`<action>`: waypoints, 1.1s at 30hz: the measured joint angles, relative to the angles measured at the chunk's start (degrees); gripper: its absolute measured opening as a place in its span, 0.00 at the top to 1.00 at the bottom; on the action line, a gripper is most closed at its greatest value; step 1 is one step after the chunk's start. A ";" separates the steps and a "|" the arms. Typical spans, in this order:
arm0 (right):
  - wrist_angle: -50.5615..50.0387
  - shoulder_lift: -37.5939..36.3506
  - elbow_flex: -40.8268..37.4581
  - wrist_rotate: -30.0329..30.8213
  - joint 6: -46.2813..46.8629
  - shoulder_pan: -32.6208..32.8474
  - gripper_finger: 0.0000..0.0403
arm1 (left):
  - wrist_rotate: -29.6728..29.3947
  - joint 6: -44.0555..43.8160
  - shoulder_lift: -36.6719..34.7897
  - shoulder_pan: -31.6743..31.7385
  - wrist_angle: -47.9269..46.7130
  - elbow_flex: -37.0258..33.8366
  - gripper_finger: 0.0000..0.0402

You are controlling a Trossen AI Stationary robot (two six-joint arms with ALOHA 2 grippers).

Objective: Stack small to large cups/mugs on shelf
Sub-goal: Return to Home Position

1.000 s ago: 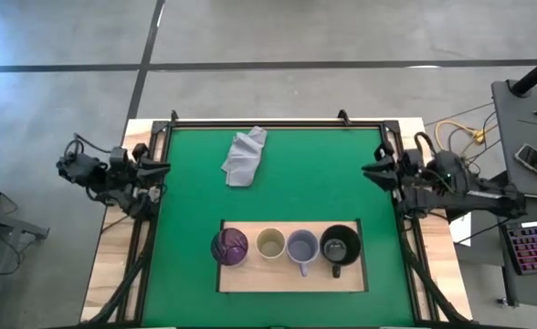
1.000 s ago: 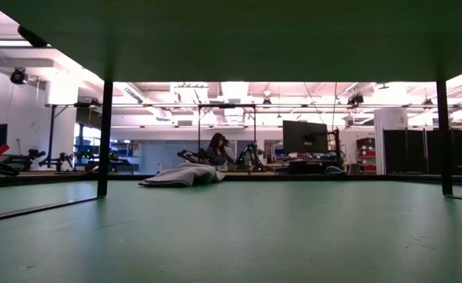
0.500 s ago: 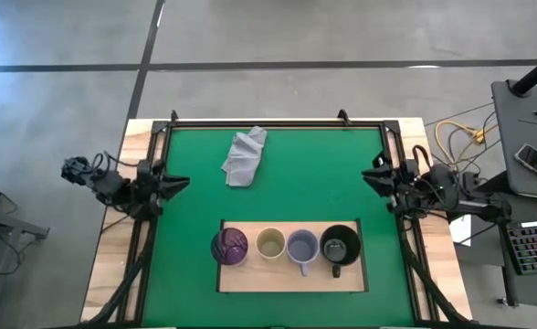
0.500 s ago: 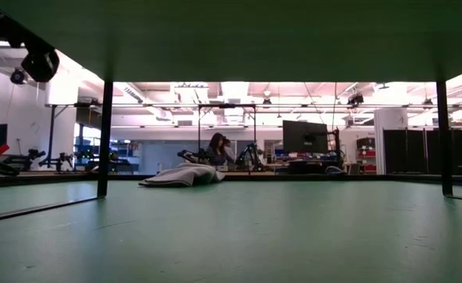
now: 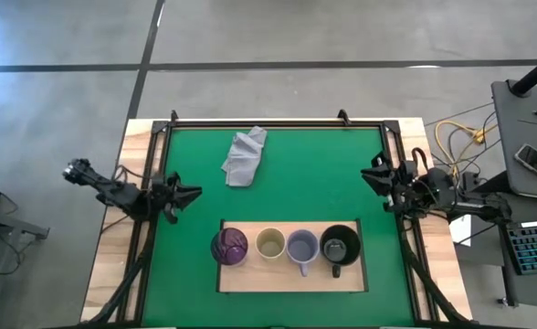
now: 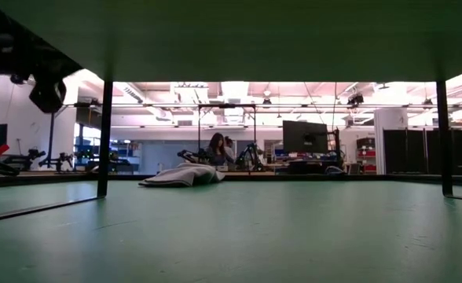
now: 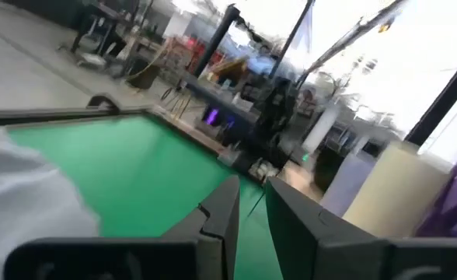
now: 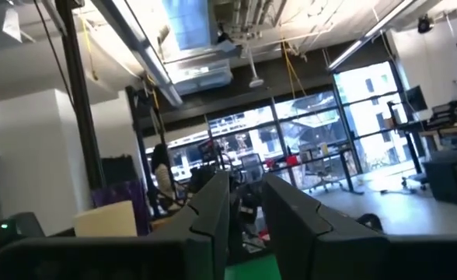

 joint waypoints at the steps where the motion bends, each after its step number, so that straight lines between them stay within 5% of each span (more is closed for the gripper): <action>1: -0.02 -0.04 0.00 0.00 -0.42 0.00 0.82 | -0.15 -0.40 -0.04 0.07 -0.37 -0.43 0.87; 19: -24.18 0.51 0.04 1.34 -2.46 0.02 0.83 | -4.50 4.10 6.20 0.74 -3.24 -0.49 0.87; 33: -24.09 1.20 0.22 1.33 -2.46 0.04 0.82 | -4.55 5.83 13.88 0.79 -3.19 -0.58 0.87</action>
